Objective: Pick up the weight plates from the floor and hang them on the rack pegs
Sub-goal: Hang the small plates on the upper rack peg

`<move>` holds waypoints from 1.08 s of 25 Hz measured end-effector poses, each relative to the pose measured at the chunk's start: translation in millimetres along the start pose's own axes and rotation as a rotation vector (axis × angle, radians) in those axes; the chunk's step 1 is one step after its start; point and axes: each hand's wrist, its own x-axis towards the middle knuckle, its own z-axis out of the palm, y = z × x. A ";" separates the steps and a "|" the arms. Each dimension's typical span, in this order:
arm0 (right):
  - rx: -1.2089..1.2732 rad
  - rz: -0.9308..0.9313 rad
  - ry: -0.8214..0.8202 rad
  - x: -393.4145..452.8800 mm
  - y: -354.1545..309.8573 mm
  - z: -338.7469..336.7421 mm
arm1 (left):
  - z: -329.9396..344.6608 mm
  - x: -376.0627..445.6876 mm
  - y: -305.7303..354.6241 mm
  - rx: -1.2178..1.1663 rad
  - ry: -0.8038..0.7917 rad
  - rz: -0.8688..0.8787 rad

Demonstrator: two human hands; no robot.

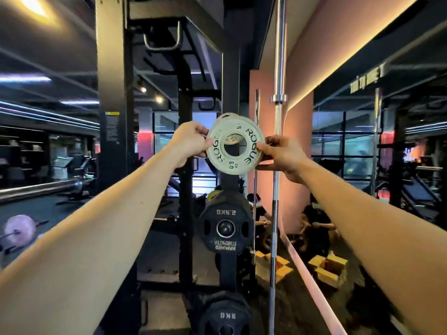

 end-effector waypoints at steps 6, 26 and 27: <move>-0.082 -0.091 0.025 30.8 -42.5 21.1 | -30.5 45.1 22.1 0.004 0.045 0.068; -0.220 -0.126 0.050 207.7 23.3 14.5 | 25.6 200.9 -49.8 0.024 0.098 0.088; -0.207 -0.117 0.051 216.8 28.5 14.7 | 29.4 209.1 -53.2 0.032 0.105 0.089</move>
